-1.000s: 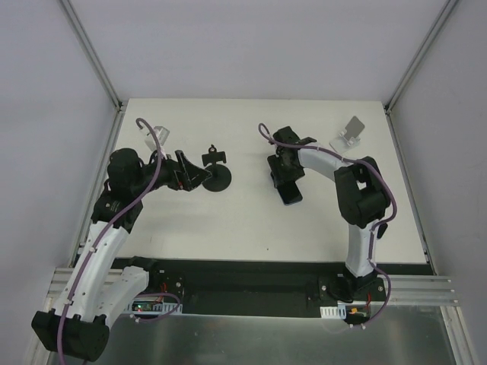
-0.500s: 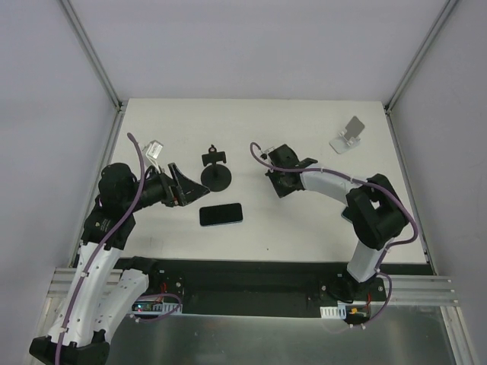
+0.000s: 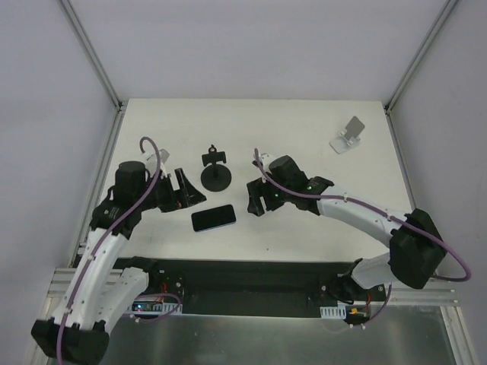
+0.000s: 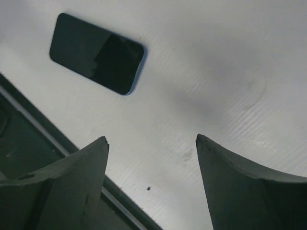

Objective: Place the phone on the phone stand

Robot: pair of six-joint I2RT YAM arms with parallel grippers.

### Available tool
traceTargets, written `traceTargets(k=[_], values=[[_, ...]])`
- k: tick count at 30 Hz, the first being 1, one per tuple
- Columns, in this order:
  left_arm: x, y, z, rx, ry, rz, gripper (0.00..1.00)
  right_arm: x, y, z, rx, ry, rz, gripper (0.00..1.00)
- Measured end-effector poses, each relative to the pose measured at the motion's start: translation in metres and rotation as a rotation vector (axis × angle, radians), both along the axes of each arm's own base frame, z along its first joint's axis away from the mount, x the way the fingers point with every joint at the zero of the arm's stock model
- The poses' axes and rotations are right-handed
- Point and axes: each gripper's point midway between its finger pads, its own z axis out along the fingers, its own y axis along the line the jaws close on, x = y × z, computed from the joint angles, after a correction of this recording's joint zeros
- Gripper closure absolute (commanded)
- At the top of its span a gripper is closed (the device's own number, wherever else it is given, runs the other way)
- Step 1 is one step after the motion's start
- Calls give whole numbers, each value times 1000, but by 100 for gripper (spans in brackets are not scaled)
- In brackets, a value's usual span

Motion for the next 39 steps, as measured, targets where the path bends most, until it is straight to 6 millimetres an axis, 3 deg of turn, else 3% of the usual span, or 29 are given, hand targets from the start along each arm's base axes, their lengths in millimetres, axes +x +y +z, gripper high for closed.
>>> traceTargets(k=[3, 5, 6, 10, 13, 18, 22, 29, 33, 39], values=[[20, 7, -44, 100, 172, 39, 23, -26, 1, -2, 109, 100, -27, 23], [30, 14, -66, 151, 246, 83, 37, -38, 1, -12, 137, 156, -44, 23], [35, 18, -74, 165, 269, 113, 50, -44, 0, -19, 145, 185, -54, 23], [56, 28, -96, 166, 271, 225, 65, -59, -6, -32, 170, 240, -95, 23], [72, 27, -112, 145, 303, 265, 71, -59, -5, -18, 219, 217, -110, 23], [93, 30, -153, 184, 403, 298, 66, -52, -4, 26, 340, 101, -102, 21], [100, 30, -177, 218, 466, 284, 64, -52, -7, 46, 396, 40, -94, 20], [101, 27, -196, 241, 506, 272, 59, -56, -14, 33, 367, 38, -90, 20], [86, 19, -206, 247, 529, 236, 53, -56, -16, 30, 358, 34, -88, 20], [67, 2, -201, 212, 491, 161, 42, -55, -17, 30, 353, 25, -84, 20]])
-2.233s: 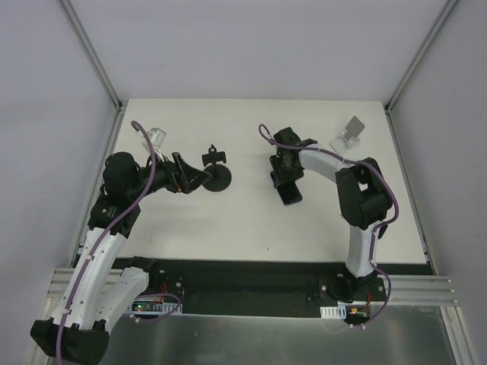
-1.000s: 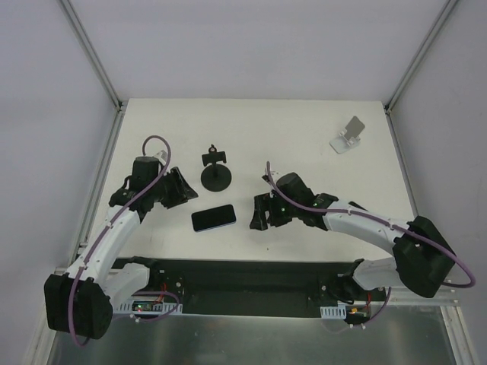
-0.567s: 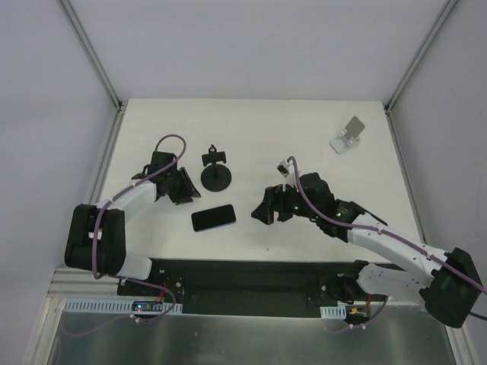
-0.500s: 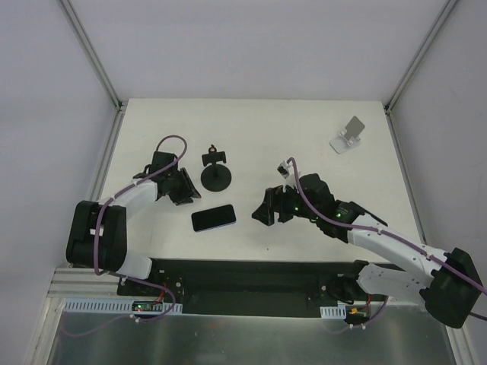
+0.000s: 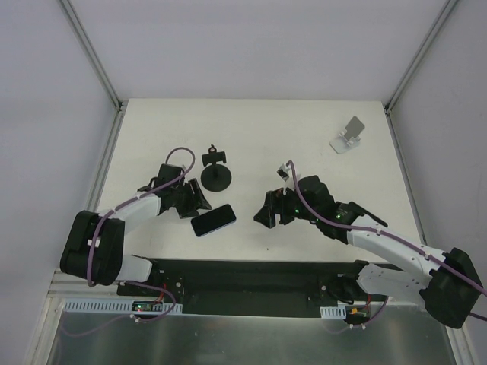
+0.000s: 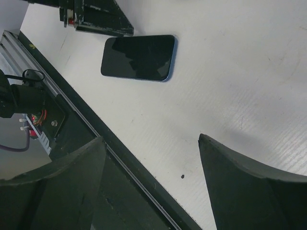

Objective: Place the phone on the phone stand

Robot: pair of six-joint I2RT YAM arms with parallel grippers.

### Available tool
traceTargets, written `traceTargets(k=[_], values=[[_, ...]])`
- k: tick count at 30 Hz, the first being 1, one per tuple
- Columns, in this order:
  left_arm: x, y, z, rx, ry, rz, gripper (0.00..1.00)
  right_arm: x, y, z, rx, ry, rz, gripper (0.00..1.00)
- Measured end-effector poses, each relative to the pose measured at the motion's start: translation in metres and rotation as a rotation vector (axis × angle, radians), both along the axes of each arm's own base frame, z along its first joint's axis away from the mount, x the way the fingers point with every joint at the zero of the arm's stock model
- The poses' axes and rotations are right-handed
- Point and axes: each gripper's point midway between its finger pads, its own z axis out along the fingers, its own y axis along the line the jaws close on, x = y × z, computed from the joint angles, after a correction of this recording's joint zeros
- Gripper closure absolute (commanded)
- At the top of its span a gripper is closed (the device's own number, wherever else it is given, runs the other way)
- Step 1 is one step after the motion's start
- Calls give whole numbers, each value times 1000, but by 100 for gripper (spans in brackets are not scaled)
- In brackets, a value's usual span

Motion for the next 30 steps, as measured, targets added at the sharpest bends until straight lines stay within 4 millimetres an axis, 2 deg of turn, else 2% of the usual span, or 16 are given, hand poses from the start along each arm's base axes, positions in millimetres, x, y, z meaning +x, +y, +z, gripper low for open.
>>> traceTargets(k=[4, 5, 7, 12, 14, 17, 21, 25, 30], values=[[-26, -9, 5, -25, -22, -51, 27, 0, -1, -2, -5, 1, 1, 20], [-35, -13, 7, -33, -24, -72, 11, 0, -1, -2, -5, 0, 1, 20], [-52, -23, 13, -42, -36, -124, 1, 0, -1, -2, -5, 0, 0, 20], [-73, -48, 34, 5, -85, -291, 1, 1, -2, -4, -11, 3, -5, 20], [-71, -56, 43, 53, -101, -350, 1, 2, -2, -4, -12, 1, -9, 19], [-55, -61, 50, 141, -118, -400, 1, 3, -3, -5, -15, 0, -17, 19], [-48, -53, 37, 257, -68, -462, 1, 4, -4, -5, -16, 1, -25, 19], [-57, -43, 19, 330, 19, -562, 1, 3, -6, -9, -24, 8, -33, 19], [-68, -43, 5, 382, 81, -671, 1, 4, -8, -12, -29, 13, -40, 19]])
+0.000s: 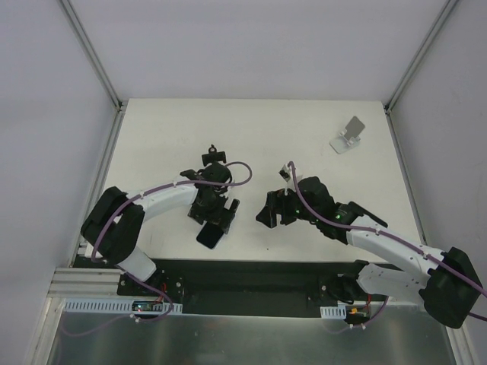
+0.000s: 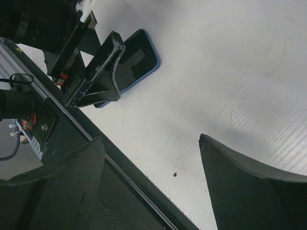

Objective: Place the phone on the phone stand

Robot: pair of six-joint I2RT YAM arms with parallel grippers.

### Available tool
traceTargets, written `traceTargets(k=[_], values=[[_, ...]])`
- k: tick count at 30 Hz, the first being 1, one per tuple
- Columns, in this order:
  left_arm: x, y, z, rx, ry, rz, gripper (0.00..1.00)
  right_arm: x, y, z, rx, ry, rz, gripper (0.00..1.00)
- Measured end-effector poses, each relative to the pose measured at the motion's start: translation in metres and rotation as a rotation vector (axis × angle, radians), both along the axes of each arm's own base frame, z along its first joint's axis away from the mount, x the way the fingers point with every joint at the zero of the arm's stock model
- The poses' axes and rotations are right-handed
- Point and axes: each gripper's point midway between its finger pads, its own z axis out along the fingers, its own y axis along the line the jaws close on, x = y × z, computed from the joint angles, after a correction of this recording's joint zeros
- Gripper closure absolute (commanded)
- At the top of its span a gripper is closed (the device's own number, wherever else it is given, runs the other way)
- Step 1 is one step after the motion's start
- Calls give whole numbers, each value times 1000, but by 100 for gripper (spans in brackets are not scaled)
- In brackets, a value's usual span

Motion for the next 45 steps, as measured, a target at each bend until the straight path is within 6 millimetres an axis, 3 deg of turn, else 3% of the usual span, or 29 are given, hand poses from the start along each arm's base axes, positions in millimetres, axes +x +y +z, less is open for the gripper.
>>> traceTargets(k=[7, 15, 19, 20, 21, 22, 23, 26, 27, 28, 38, 45], values=[[-3, -2, -11, 82, -1, -80, 3, 0, 0, 0, 4, 7, -6, 19], [1, 3, -21, 191, -23, -111, 16, -1, 0, -3, 4, 20, -12, 19], [0, -2, -22, 202, -15, -134, 40, -1, -1, -7, -1, 38, -22, 15], [-1, -4, -22, 203, -12, -139, 53, -1, -1, -10, -6, 47, -32, 13], [-1, -4, -22, 204, -10, -141, 56, 0, -1, -11, -8, 52, -37, 11], [-1, -4, -23, 204, -8, -139, 61, 0, -1, -13, -13, 60, -42, 3], [-1, -5, -22, 201, -6, -140, 69, 0, -2, -15, -18, 68, -48, 3], [-3, -7, -22, 191, 0, -144, 80, -1, -4, -26, -40, 109, -68, 4], [-3, -7, -22, 187, 1, -146, 93, -1, -5, -29, -45, 128, -80, 4], [-4, -8, -22, 181, 5, -147, 98, 0, -6, -31, -47, 146, -95, 4], [-6, -10, -15, 109, -49, -128, 100, 9, -9, -45, -1, 280, -236, 0], [0, -23, 23, -46, -181, -78, 100, 13, 5, -62, 112, 405, -311, 15]])
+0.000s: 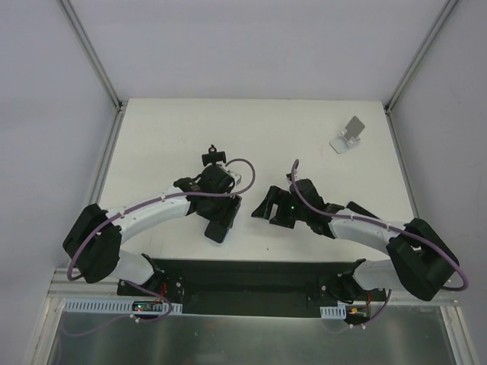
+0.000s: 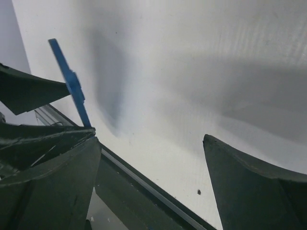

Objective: Place the phone on the phone stand

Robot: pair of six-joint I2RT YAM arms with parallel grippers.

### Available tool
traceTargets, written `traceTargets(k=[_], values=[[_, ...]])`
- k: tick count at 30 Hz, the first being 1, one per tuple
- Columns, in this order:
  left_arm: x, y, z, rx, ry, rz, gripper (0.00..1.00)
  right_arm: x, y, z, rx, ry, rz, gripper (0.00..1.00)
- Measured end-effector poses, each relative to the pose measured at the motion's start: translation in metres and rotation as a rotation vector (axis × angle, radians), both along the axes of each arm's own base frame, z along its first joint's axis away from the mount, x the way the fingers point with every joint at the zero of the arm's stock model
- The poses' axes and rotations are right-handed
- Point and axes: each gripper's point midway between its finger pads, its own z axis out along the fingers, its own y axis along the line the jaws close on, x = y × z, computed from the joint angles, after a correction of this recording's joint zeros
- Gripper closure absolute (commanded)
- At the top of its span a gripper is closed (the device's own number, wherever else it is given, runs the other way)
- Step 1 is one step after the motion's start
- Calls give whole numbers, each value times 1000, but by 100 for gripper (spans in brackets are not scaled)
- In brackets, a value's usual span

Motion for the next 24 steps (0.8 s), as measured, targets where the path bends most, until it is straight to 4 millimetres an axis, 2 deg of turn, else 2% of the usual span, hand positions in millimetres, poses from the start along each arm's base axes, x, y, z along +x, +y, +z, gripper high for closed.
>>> traceTargets(k=[3, 6, 14, 15, 23, 24], values=[[7, -8, 18, -76, -66, 10, 100, 5, 13, -2, 56, 23, 4, 23], [6, -11, 26, -126, -90, 16, 100, 9, 26, 1, 100, 31, 25, 28], [0, -10, 30, -155, -90, 29, 100, 15, 61, 41, 217, -73, 95, 36], [0, -11, 31, -162, -90, 27, 100, 14, 64, 44, 223, -77, 105, 43], [-2, -16, 47, -224, -117, 18, 100, 8, 94, 58, 254, -107, 183, 68], [-2, -16, 50, -232, -120, 18, 100, 6, 96, 58, 255, -110, 191, 79]])
